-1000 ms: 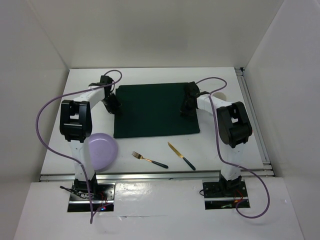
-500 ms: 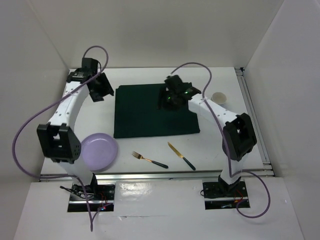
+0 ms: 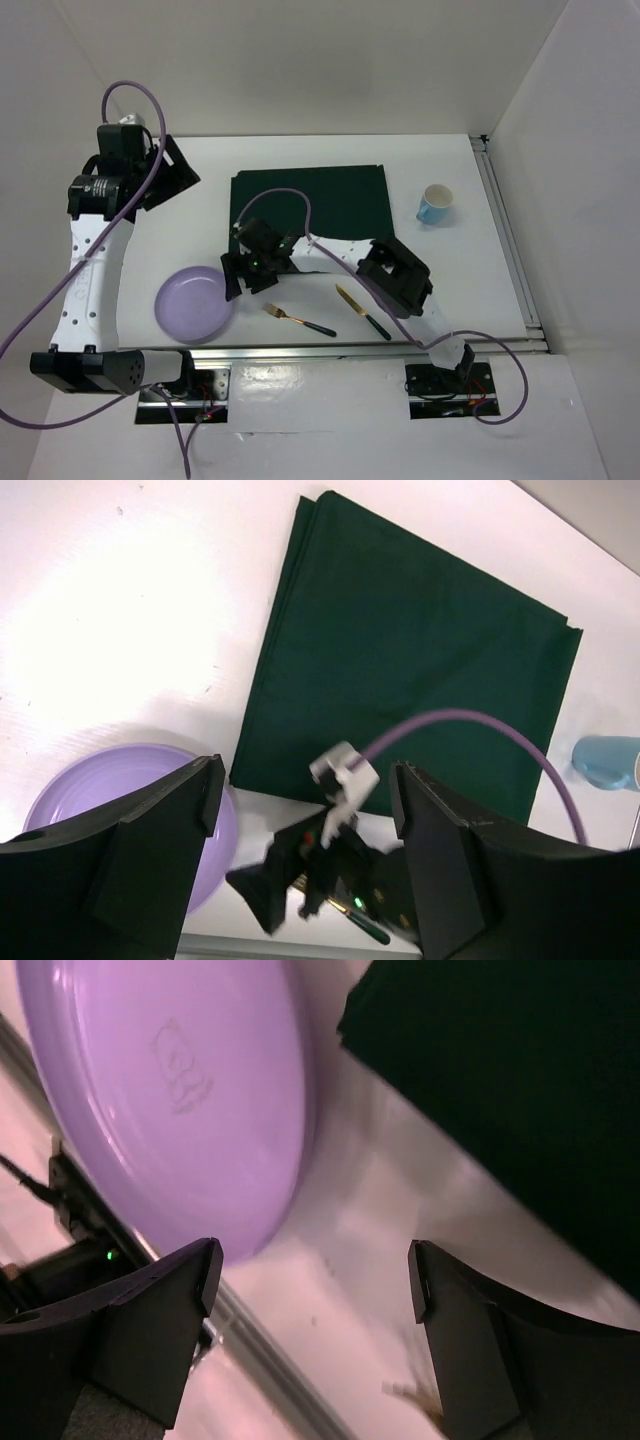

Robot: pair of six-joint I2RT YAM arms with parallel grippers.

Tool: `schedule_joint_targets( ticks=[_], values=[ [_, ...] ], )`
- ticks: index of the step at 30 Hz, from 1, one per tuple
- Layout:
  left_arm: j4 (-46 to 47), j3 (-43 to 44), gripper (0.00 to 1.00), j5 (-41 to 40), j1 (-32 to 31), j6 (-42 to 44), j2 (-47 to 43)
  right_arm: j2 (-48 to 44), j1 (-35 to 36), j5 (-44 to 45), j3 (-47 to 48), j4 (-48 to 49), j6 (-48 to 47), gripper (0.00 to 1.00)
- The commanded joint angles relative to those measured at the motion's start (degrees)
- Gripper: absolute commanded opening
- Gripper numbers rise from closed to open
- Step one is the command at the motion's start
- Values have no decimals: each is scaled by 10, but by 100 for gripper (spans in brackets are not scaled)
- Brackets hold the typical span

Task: Set the dinner table for one person

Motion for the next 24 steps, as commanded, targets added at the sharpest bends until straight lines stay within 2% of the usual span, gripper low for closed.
schedule_joint_targets(
  ticks=[1, 6, 10, 11, 15, 20, 24],
  values=[
    [-3, -19, 84, 2, 5, 18, -15, 44, 11, -27, 74, 25, 6, 87],
    [-9, -31, 83, 2, 11, 18, -20, 85, 23, -38, 113, 6, 1, 79],
    [-4, -38, 82, 7, 16, 18, -25, 100, 28, -38, 119, 6, 8, 58],
    [-4, -38, 82, 7, 16, 18, -25, 100, 28, -38, 119, 6, 8, 41],
    [-9, -24, 82, 7, 16, 23, -25, 85, 28, -16, 143, -22, 8, 0],
    [-31, 24, 82, 31, 21, 23, -25, 22, 21, 7, 177, -73, -22, 0],
    [-31, 36, 82, 58, 21, 18, -36, -48, -48, 67, 176, -142, -34, 0]
  ],
)
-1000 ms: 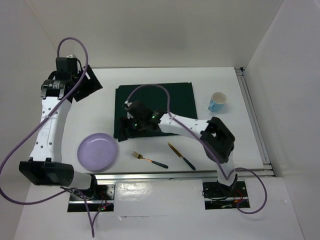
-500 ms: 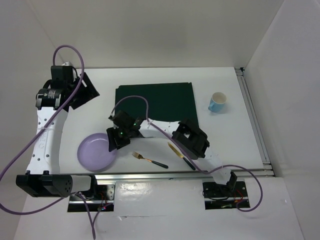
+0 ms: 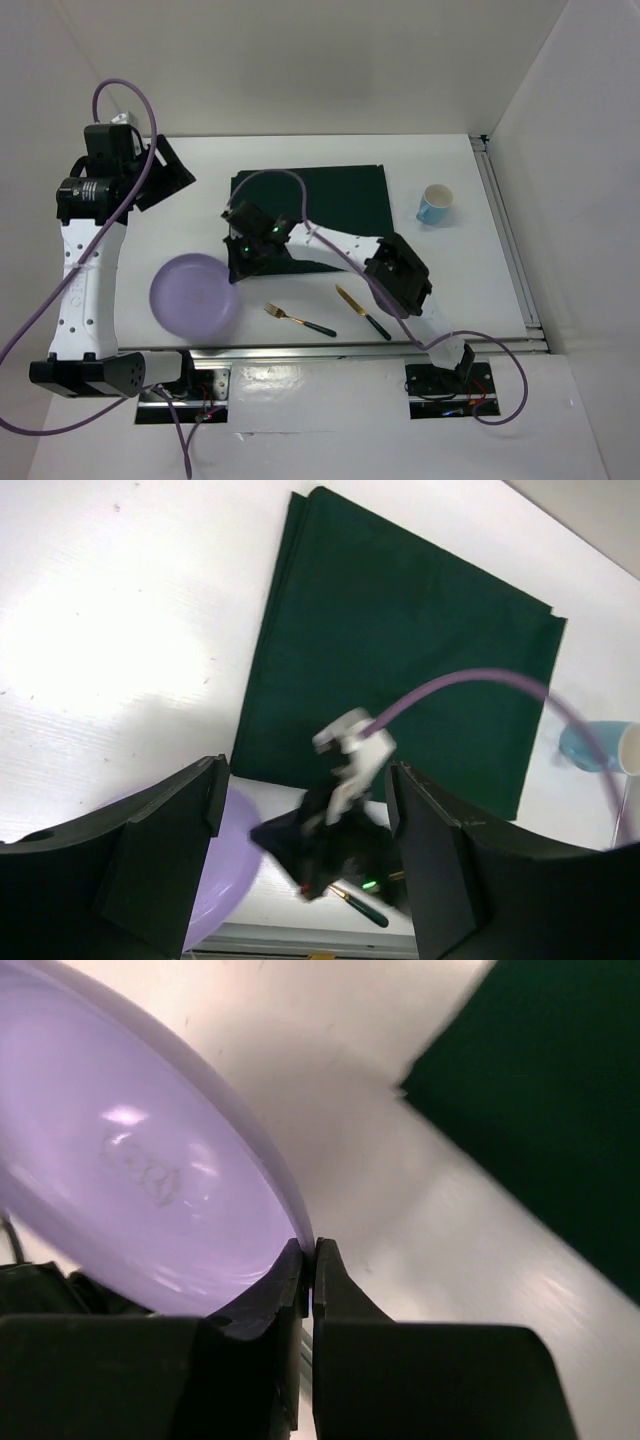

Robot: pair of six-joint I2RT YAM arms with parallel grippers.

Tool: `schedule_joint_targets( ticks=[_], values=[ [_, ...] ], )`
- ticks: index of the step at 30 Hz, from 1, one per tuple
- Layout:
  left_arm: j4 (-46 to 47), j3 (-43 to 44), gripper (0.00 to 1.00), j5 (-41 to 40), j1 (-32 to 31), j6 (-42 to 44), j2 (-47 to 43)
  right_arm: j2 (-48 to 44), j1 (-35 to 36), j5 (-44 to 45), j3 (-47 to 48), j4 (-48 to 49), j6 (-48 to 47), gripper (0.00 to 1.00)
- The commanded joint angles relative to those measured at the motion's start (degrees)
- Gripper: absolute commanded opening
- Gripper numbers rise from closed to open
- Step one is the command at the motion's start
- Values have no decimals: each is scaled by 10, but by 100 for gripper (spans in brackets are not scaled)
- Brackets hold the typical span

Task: Set the dinner table for one person

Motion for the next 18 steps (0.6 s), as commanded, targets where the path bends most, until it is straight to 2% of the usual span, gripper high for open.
schedule_joint_targets(
  ticks=[1, 7, 13, 18],
  values=[
    [6, 22, 81, 36, 3, 0, -20, -108, -75, 69, 24, -53, -15, 0],
    [17, 22, 81, 55, 3, -1, -20, -108, -202, 156, 12, -130, -20, 0],
    [34, -27, 81, 73, 3, 5, -15, -84, -303, 130, 12, -164, -9, 0],
    [39, -33, 81, 84, 3, 5, -3, -63, -340, 107, -6, -173, -26, 0]
  ],
)
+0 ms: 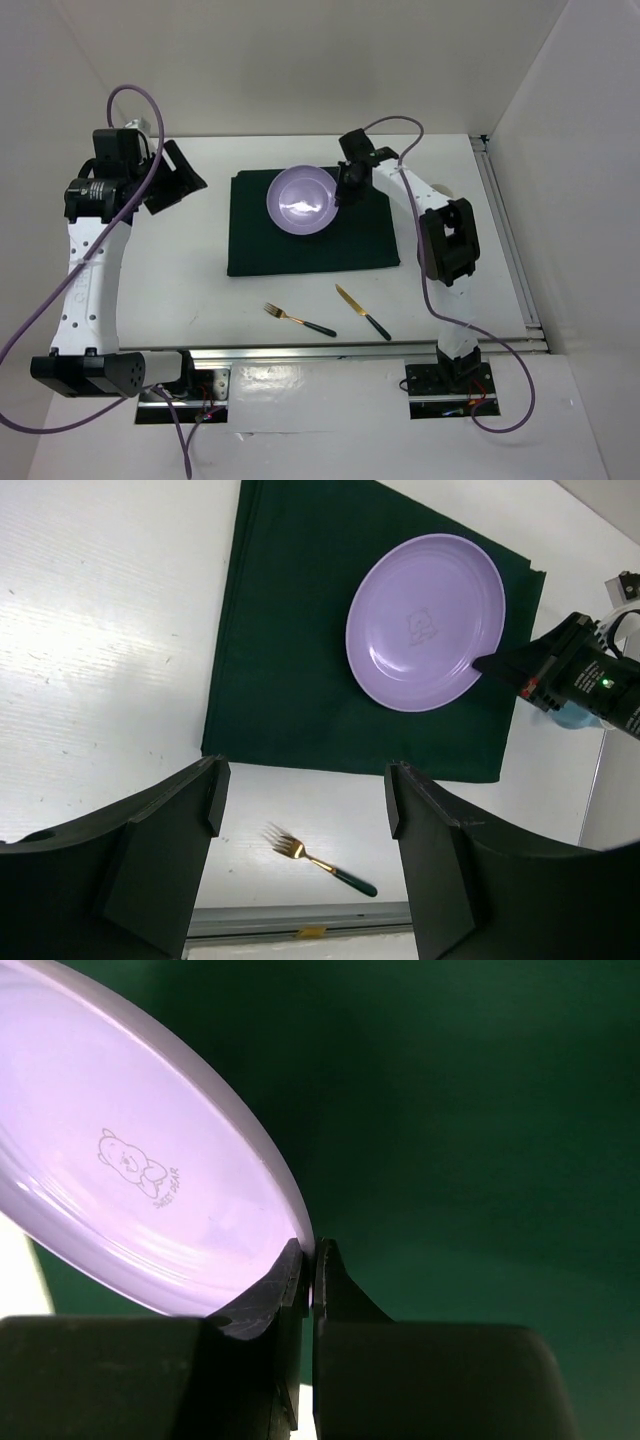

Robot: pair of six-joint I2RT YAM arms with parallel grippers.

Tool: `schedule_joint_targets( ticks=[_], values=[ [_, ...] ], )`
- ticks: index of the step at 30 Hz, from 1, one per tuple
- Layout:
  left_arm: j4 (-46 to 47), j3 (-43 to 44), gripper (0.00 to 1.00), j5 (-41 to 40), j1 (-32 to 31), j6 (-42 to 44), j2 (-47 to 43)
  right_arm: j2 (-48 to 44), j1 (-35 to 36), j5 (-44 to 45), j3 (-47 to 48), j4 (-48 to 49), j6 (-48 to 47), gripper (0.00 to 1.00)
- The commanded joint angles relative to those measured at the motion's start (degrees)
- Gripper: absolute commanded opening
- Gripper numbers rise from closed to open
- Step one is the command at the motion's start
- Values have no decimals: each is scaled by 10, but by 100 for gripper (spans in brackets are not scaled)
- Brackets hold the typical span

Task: Set the dinner table for one person

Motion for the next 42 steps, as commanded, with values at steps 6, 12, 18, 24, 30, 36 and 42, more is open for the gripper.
schedule_joint_targets(
  ticks=[6, 12, 18, 24, 30, 36, 42],
  values=[
    [28, -11, 81, 26, 3, 5, 19, 32, -23, -52, -32, -18, -26, 0],
    [28, -11, 81, 26, 3, 10, 25, 32, -23, -32, -44, -7, -6, 19],
    [9, 25, 81, 21, 3, 15, 53, -25, -23, -26, -17, -13, -15, 59],
    [20, 27, 81, 21, -5, 15, 59, -166, -38, 88, 7, -44, -51, 73],
    [25, 22, 80, 22, -53, 27, 85, -311, -187, 92, -142, -15, -57, 84],
    [61, 6, 80, 73, -87, 57, 104, -283, -319, 24, -190, -21, -51, 86],
    [83, -12, 81, 60, -112, 63, 87, -243, -357, -11, -200, 24, -63, 79]
  ],
)
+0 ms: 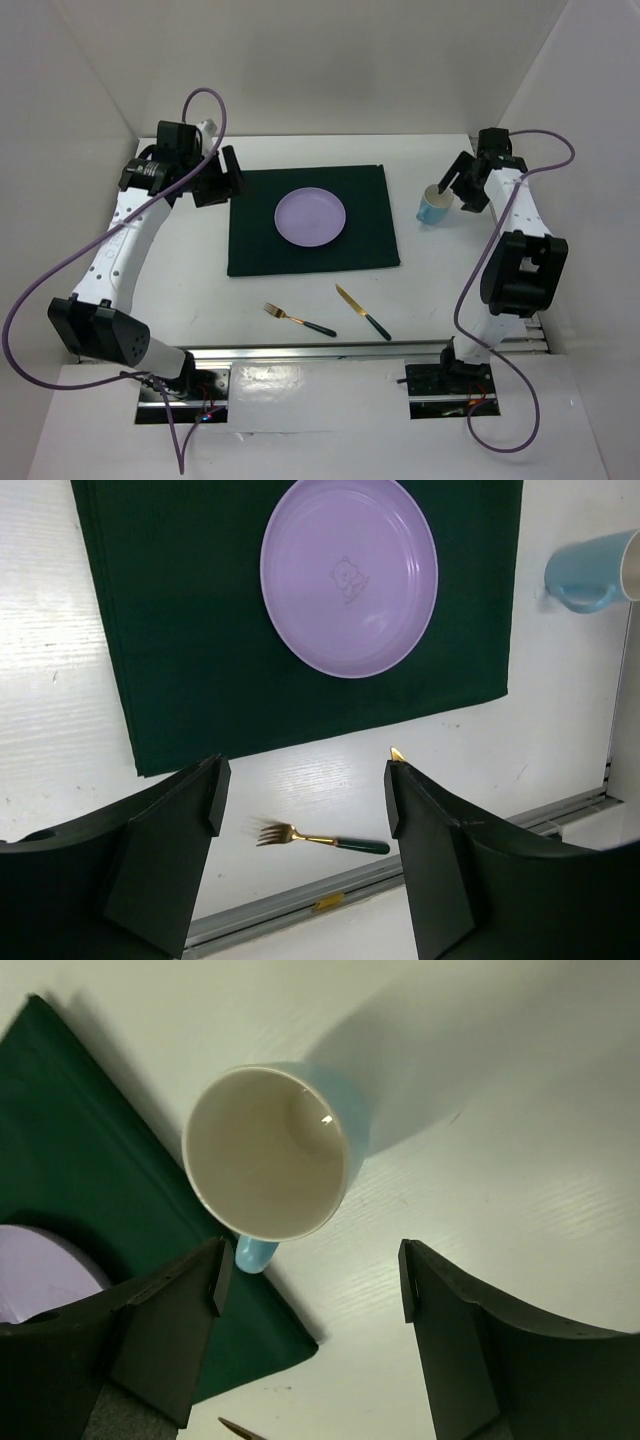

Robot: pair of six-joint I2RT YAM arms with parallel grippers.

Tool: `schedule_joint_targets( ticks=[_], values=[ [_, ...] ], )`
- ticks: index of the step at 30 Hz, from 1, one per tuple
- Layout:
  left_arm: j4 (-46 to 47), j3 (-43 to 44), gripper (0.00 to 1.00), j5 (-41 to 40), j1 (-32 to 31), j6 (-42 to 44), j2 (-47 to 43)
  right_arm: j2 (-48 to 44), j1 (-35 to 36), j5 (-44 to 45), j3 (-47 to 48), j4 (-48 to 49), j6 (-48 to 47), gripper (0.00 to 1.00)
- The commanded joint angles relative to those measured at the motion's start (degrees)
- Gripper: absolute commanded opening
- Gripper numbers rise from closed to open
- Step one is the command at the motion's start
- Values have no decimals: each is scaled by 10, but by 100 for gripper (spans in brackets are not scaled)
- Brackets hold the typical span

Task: Set the dinner table for one person

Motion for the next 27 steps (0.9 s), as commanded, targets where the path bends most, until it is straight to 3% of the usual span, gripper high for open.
schedule_joint_targets(
  ticks=[1, 7, 9, 10, 11, 14, 15, 17, 18, 21, 27],
  values=[
    [29, -1, 81, 5, -8, 17, -20, 11, -10, -28, 5, 31, -14, 79],
    [29, -1, 81, 0, -8, 11, -14, 61, -11, -23, -1, 53, -14, 77],
    [29, -1, 81, 0, -8, 11, -14, 72, -11, -12, -1, 61, -14, 65],
    [29, -1, 81, 0, -8, 11, -14, 72, -11, -12, -1, 68, -14, 65],
    [29, -1, 81, 0, -8, 11, -14, 79, -11, -12, -1, 73, -14, 55],
    [29, -6, 81, -7, -8, 11, -14, 89, -11, -5, 8, 79, -14, 42],
    [23, -6, 81, -7, -8, 11, -14, 89, -11, 1, 8, 79, -14, 32],
    [23, 1, 81, -7, -8, 11, -14, 89, -11, 10, 21, 73, -14, 26],
    [23, 1, 81, -7, -8, 11, -14, 89, -11, 23, 21, 73, -14, 15],
    [23, 1, 81, -7, -8, 11, -14, 83, -11, 30, 35, 60, -19, 0],
    [14, 6, 81, -27, -8, 11, -14, 58, 22, 24, 92, 45, -44, 0]
  ],
)
